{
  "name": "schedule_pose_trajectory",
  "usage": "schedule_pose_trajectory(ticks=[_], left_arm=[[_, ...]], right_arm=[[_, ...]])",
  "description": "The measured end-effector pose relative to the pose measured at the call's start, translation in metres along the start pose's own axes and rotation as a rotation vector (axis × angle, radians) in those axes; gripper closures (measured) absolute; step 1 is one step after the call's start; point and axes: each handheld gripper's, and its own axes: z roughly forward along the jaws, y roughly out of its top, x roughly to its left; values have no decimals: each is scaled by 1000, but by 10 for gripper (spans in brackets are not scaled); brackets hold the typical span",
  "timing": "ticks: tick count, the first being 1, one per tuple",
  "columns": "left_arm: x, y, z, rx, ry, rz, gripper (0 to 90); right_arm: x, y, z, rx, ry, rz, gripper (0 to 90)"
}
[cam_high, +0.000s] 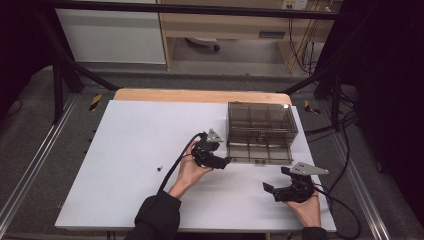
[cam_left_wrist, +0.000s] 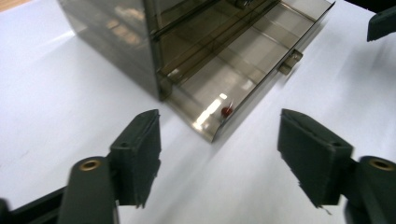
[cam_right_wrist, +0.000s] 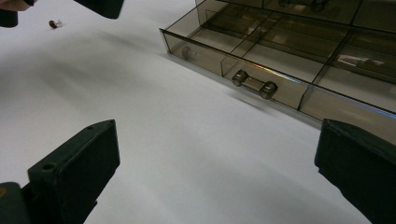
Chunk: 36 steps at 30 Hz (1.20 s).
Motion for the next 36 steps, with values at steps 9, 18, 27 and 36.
schedule_pose_trajectory(ticks=[9, 18, 27, 36], left_arm=[[15, -22, -24, -7, 27, -27, 199], [24, -42, -42, 10, 47, -17, 112], [36, -66, -65, 14, 83, -32, 99], [45, -80, -83, 19, 108, -38, 99]], right_arm=[[0, 0, 0, 1, 1, 4, 6], [1, 0, 0, 2, 0, 6, 6], [1, 0, 1, 3, -1, 5, 6], [1, -1, 1, 7, 1, 6, 6]])
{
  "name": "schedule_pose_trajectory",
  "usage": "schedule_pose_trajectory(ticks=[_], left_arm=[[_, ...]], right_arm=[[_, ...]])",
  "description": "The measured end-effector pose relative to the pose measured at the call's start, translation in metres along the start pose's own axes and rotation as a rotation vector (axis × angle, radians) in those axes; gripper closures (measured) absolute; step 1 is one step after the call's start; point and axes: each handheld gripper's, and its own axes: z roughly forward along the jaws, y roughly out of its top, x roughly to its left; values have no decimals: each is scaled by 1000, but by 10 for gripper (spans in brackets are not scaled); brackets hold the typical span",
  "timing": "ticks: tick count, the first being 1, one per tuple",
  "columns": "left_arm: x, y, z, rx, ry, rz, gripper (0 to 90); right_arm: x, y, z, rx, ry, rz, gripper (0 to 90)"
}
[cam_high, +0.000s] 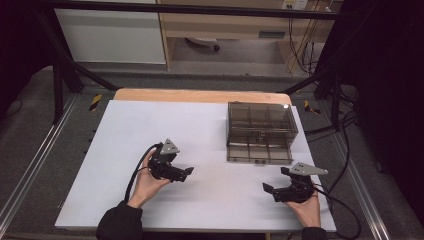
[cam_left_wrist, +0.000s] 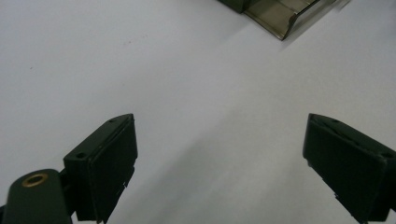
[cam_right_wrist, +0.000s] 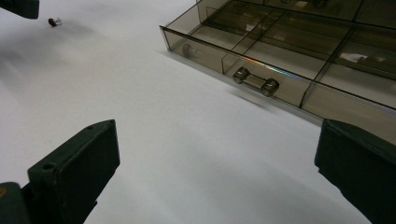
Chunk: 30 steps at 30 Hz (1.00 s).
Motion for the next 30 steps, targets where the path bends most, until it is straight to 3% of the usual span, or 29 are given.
schedule_pose_trajectory(ticks=[18, 26, 27, 30], left_arm=[[35, -38, -30, 31, 70, -51, 147], [44, -46, -28, 65, 86, -57, 304], [44, -47, -26, 81, 86, -55, 366], [44, -48, -25, 90, 89, -54, 423]], right_arm=[[-1, 0, 0, 2, -1, 4, 6], [-1, -1, 1, 7, 0, -1, 6], [-1, -1, 1, 7, -2, -2, 6], [-1, -1, 1, 6, -1, -1, 6]])
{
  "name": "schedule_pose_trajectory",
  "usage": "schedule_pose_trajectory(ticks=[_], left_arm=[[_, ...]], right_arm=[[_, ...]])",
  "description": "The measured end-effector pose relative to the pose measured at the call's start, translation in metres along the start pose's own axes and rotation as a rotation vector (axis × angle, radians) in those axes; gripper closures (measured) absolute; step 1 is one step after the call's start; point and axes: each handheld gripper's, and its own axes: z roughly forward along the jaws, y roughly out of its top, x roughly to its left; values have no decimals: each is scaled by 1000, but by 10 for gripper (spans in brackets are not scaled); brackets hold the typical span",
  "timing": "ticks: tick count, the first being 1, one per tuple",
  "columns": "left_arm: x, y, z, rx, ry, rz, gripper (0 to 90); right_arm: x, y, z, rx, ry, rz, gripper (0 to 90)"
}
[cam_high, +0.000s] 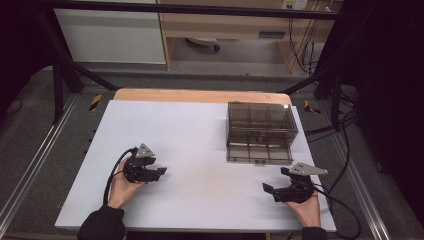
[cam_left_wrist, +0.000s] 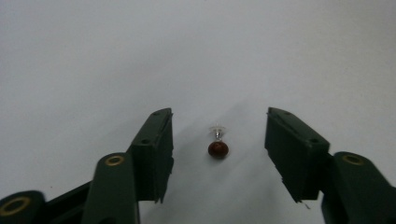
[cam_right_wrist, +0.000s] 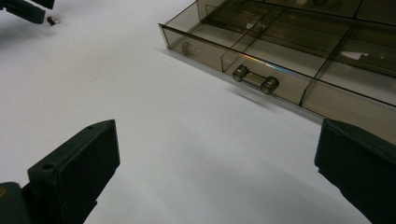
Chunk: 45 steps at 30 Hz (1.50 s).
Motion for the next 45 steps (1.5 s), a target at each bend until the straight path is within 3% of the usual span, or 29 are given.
schedule_pose_trajectory(ticks=[12, 22, 45], left_arm=[[1, -1, 5, 21, -1, -14, 651], [2, -3, 8, 23, -8, -32, 772], [0, -2, 7, 30, 6, -11, 804]], right_arm=[[0, 0, 0, 1, -1, 0, 6], [0, 0, 0, 1, -1, 1, 6], [0, 0, 0, 4, 1, 4, 6]])
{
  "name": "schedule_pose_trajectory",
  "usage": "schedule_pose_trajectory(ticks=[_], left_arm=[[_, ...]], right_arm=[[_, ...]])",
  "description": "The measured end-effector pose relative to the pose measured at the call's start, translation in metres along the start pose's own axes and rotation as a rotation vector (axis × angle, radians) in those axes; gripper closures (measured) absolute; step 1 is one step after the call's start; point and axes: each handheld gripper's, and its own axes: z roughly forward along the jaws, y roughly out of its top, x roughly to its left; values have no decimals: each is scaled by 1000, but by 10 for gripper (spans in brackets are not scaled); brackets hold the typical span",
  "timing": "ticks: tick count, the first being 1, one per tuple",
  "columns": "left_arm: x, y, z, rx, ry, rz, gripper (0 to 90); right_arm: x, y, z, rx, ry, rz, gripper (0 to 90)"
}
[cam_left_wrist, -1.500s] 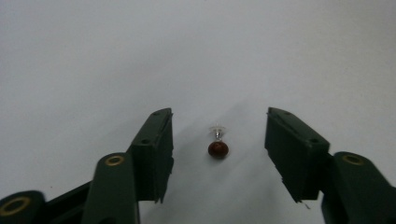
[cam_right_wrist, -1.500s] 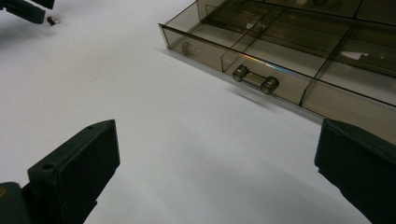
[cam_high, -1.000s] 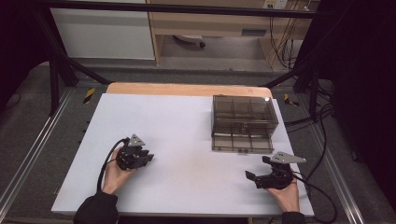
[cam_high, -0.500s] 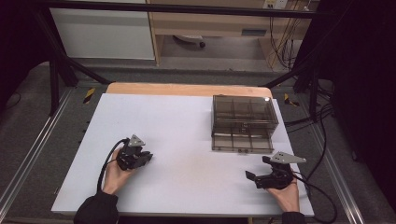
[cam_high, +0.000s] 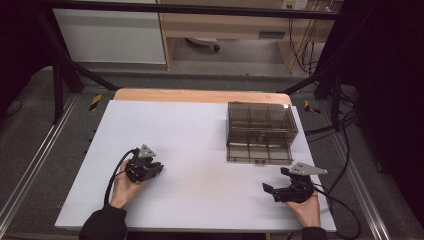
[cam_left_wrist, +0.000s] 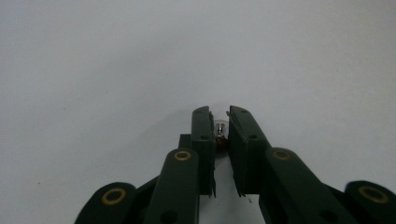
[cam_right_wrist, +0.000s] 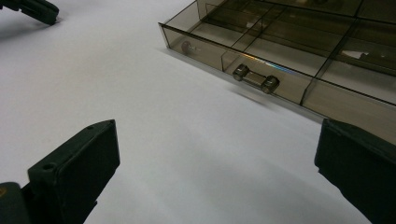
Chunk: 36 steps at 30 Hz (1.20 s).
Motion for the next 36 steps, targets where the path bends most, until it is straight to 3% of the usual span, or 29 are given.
schedule_pose_trajectory(ticks=[18, 36], left_arm=[[-7, 6, -10, -38, -21, -12, 804], [-27, 22, -13, -55, -42, 11, 805]], right_arm=[[0, 0, 1, 3, 3, 0, 6], [0, 0, 1, 7, -2, -3, 6]])
